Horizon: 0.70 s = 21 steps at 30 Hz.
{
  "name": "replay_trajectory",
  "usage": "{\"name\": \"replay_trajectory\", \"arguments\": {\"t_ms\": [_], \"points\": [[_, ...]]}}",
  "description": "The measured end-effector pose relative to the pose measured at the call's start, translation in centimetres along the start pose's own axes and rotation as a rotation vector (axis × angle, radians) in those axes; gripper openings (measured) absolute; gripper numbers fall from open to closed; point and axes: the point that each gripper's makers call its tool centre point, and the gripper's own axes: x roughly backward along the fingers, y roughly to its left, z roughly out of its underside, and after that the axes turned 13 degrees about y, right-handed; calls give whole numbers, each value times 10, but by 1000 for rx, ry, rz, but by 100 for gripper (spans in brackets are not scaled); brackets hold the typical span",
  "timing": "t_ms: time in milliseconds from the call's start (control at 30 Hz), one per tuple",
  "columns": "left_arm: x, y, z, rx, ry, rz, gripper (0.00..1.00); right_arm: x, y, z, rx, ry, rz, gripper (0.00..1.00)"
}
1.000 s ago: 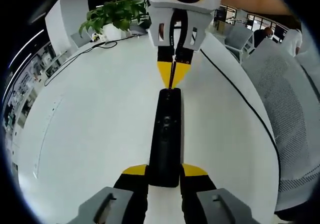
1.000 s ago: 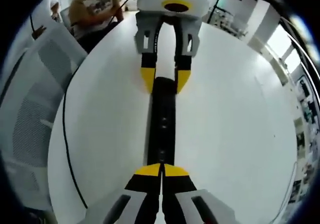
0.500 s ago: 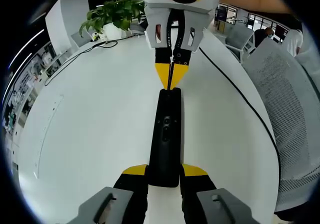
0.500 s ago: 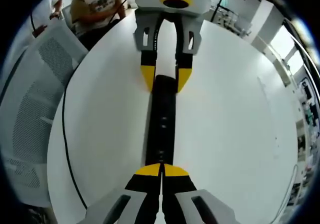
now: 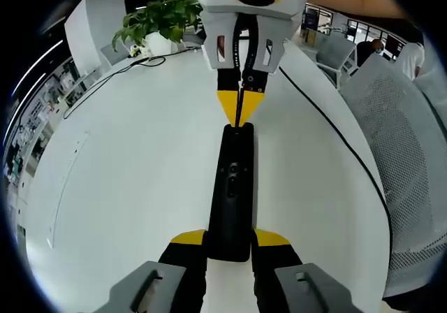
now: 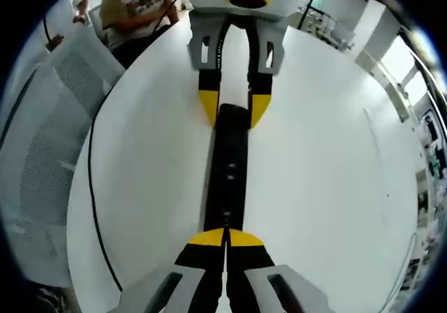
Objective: Press the specified remote control buttons in sequence, fully releasing each button before pressing the next.
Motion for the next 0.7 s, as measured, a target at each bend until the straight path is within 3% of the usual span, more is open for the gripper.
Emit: {"name": "replay_trajectory", "arguments": {"t_ms": [400,700], "points": [[0,1,0,2,-9,-3,23,-3,1,-1,39,50,-21,0],[0,1,0,2,-10,0,23,-4,1,1,15,41,-30,0]]}}
